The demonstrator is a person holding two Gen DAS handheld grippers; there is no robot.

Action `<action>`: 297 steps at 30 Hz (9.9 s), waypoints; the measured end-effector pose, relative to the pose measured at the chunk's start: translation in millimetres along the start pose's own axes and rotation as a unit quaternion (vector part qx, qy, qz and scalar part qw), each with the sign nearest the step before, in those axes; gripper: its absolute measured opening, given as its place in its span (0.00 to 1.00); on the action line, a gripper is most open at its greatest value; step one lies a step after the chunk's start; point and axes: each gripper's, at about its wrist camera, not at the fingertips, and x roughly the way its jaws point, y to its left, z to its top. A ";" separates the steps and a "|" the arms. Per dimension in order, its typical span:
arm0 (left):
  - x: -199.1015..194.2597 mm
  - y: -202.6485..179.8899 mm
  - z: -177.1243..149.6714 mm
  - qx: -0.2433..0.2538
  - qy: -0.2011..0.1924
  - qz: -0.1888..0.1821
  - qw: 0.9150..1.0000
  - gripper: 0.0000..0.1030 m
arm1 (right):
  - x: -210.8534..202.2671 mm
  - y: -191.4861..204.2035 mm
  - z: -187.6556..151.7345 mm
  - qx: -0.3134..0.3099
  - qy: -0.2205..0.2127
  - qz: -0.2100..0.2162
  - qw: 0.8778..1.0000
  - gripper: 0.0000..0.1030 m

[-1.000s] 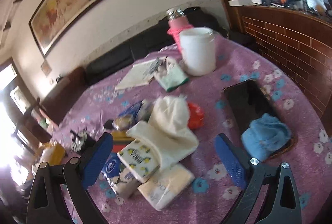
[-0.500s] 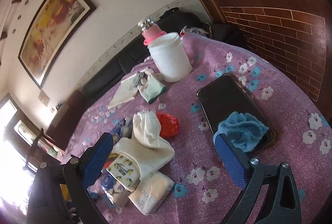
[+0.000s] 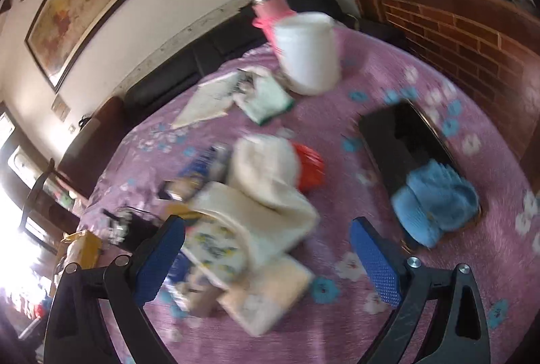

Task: Organize soft objects
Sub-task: 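Grasp the blue plush toy by its red wrapping with the left tool, then carry plush toy into box with left tool while right tool grasps Vinda bag, then release the Vinda bag into the yellow box with the right tool, then grasp the small blue Vinda tissue pack with left tool while right tool grasps white face tissue pack, then carry both tissue packs over the yellow box and open both tools to drop them, then move both open tools back over the table toward the loose items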

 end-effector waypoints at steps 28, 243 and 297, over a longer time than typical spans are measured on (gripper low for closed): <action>-72.4 161.6 -13.9 -0.139 -0.022 0.067 0.988 0.36 | 66.9 123.5 60.5 -0.109 0.056 -0.113 0.986 0.52; -148.9 183.3 -11.9 -0.113 -0.123 0.312 0.935 0.85 | 40.5 384.7 -202.2 -0.361 0.173 0.224 0.889 0.92; 115.9 2.3 -20.0 0.015 0.102 0.115 0.988 1.00 | 64.4 -8.2 34.1 -0.049 0.051 -0.150 0.986 0.90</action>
